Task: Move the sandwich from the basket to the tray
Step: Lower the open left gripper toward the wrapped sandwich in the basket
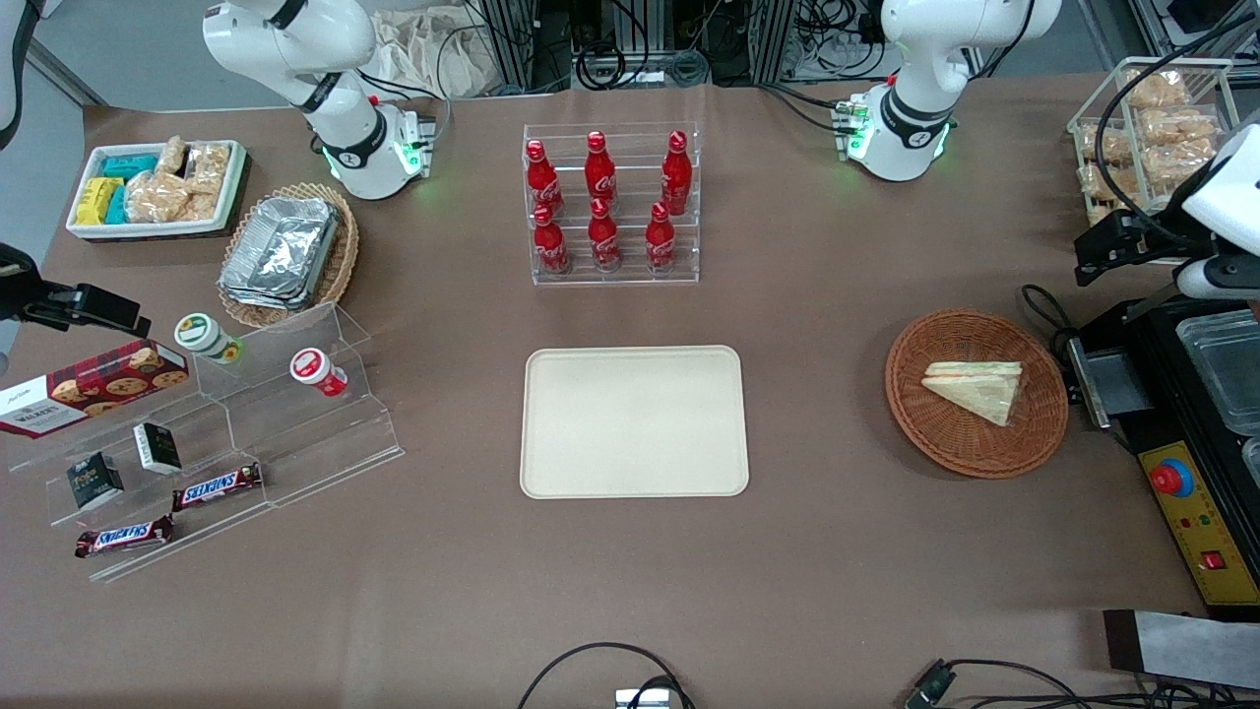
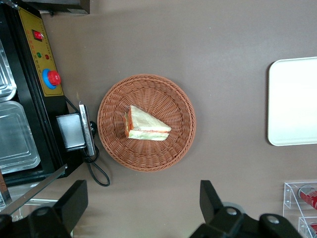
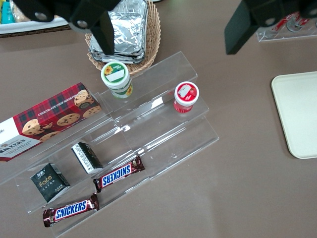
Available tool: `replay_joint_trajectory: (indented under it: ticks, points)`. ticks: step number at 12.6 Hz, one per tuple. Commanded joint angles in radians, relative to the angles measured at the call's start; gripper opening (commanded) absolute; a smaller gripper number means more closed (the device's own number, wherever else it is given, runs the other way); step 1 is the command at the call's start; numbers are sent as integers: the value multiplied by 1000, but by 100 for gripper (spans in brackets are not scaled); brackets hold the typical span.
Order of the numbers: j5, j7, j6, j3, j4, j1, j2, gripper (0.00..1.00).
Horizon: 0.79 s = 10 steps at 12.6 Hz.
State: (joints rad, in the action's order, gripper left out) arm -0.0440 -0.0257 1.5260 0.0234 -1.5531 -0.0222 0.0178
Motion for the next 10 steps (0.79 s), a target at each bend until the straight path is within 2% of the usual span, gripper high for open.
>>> replay_joint_trajectory:
  ticks: [1, 6, 10]
  points:
    - [12, 0, -29, -8, 37, 1, -13, 100]
    - [-5, 0, -26, -13, 41, 17, -39, 100]
    - [30, 1, -4, -13, 24, 85, -78, 100]
